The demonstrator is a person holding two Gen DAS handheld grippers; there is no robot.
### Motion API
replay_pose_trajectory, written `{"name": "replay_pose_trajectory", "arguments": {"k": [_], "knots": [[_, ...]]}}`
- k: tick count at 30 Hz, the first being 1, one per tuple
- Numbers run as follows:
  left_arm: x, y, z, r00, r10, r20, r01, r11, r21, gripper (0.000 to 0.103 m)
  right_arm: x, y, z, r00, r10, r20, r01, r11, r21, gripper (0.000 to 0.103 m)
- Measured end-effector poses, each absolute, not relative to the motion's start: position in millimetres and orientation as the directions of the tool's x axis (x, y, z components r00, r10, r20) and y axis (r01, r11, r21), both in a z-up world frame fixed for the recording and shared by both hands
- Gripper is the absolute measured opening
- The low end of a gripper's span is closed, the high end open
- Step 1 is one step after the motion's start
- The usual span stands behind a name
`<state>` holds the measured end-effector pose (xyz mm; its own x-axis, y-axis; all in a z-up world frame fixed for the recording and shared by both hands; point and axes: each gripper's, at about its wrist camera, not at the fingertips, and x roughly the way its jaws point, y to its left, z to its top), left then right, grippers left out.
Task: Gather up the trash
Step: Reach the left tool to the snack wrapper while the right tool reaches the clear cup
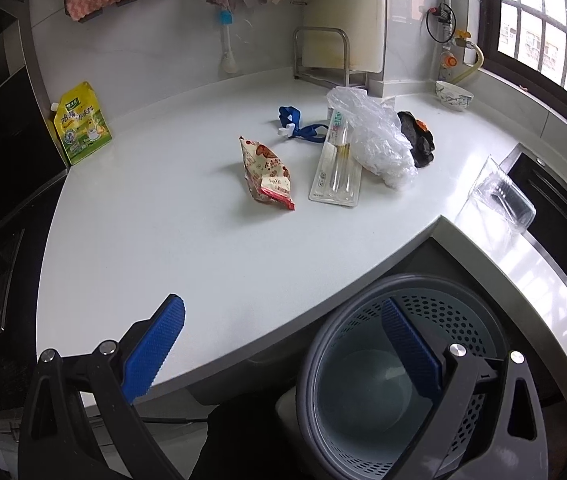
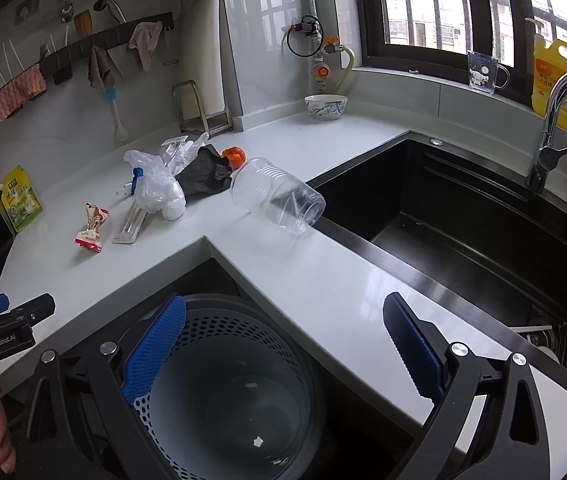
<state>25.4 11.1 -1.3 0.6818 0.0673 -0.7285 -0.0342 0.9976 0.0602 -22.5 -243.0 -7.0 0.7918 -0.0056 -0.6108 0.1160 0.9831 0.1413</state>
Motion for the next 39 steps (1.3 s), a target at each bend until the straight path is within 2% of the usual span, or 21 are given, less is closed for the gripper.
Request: {"name": "replay_pose_trajectory", "arguments": {"k": [5, 14, 21, 26, 34, 39], "knots": [[47.8, 16.4, 4.9, 0.700, 0.065, -0.711, -0.049, 0.998, 0.043, 0.097, 0.8, -253.1, -4.7, 0.801, 0.002, -0.599, 0.064, 0.994, 0.088, 0.094], [95.0, 20.7, -8.9, 0.663, 0.090, -0.743, -0.063, 0.996, 0.065, 0.097, 66.7, -259.3, 2.4, 0.779, 0.076, -0.622, -0.099, 0.995, -0.002, 0.094], [125.3, 22.8, -20.5, 0.623, 0.058, -0.780, -0.062, 0.998, 0.024, 0.097, 122.0, -252.2, -5.6, 0.724, 0.117, -0.680, -0.227, 0.971, -0.074, 0.094], [138.6, 19.6, -25.9, 0.619, 0.069, -0.782, -0.057, 0.997, 0.043, 0.097, 150.8, -240.6, -17.2, 0.659, 0.133, -0.740, -0.334, 0.934, -0.129, 0.094], [150.6, 25.6, -29.9, 0.617, 0.067, -0.784, -0.071, 0.997, 0.029, 0.097, 184.9, -237.0, -35.4, 0.597, 0.143, -0.789, -0.362, 0.926, -0.106, 0.094], [156.4, 33.8, -35.0, 0.607, 0.103, -0.788, -0.111, 0.993, 0.045, 0.097, 187.2, -232.2, -35.9, 0.623, 0.142, -0.769, -0.354, 0.928, -0.116, 0.093]]}}
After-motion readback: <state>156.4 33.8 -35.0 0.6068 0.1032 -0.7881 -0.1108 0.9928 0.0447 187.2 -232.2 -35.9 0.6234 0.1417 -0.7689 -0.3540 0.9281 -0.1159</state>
